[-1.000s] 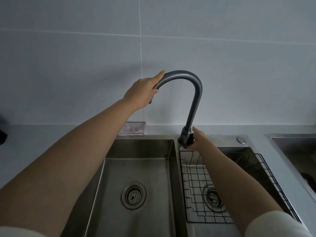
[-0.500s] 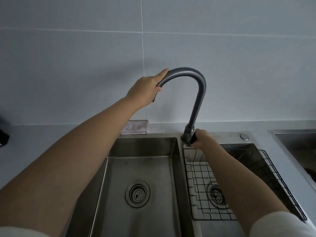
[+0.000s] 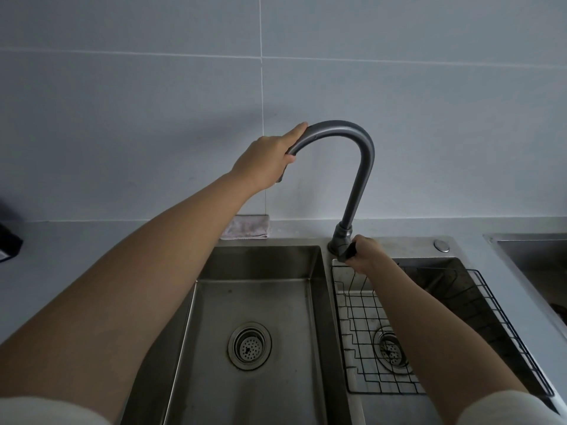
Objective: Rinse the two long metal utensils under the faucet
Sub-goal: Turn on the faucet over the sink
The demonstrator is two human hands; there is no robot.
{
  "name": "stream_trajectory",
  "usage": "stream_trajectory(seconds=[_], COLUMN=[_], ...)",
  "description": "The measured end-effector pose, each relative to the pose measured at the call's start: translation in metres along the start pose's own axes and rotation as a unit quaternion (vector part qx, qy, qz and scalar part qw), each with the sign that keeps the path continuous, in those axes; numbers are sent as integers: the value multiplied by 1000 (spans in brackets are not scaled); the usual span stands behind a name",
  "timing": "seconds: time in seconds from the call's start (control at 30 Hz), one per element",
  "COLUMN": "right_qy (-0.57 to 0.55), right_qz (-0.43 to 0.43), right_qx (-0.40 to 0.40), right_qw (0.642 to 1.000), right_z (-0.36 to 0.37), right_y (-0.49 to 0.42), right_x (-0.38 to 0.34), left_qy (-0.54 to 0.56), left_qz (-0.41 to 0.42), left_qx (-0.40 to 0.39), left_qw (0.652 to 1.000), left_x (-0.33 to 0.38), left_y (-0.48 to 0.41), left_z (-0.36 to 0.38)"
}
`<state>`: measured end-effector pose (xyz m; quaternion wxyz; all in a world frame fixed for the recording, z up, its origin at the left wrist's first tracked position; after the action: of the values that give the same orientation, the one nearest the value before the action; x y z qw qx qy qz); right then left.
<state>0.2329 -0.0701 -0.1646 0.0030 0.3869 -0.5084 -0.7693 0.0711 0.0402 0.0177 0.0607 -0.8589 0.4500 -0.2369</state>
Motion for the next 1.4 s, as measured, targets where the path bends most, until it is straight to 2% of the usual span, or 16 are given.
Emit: stream_trajectory(seconds=[0.4,0.47,0.5,0.63,0.73,0.83,1.0,1.17,1.3,1.4], right_qy=[20,74,136,344,517,620,709,749,768,776], right_qz=[-17,-32,-47,-169,-267,-347,-402,-447,-467,-481], right_qx=[3,19,40,127,133,133,134,93,35,-25], right_qw=[1000,997,989,915,802,691,563,480,438,408], right_z=[0,-1,-2,4,17,38,78,122,162,196], right_y=[7,6,4,9,18,38,61,75,83,88], right_x=[3,2,0,-11,-10,-6,14,49,84,115], left_qy=[-21,-35,-41,-55,-114,-177,-224,-218,-217,-221], left_qz=[18,29,35,48,37,-7,-91,-169,-247,-286], left_qx=[-8,-6,-3,25,23,-5,-26,-32,-42,8], left_qw=[1000,999,999,997,993,984,970,961,944,932], left_x=[0,0,0,-2,-15,-35,-69,-105,-133,-150], left_y=[-1,0,2,14,30,54,108,176,239,289], left_z=[2,3,4,5,12,21,33,36,32,22])
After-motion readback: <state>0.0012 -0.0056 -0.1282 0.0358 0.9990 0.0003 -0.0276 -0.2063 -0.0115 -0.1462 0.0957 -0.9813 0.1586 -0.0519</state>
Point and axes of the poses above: each hand's wrist, its own y-axis away from the middle knuckle, its own z-axis out of the palm, x = y × z, the point moved 4 cm from there along -y, towards the middle knuckle, and after that the axes turned 9 degrees about z, right-handed, at the moved point
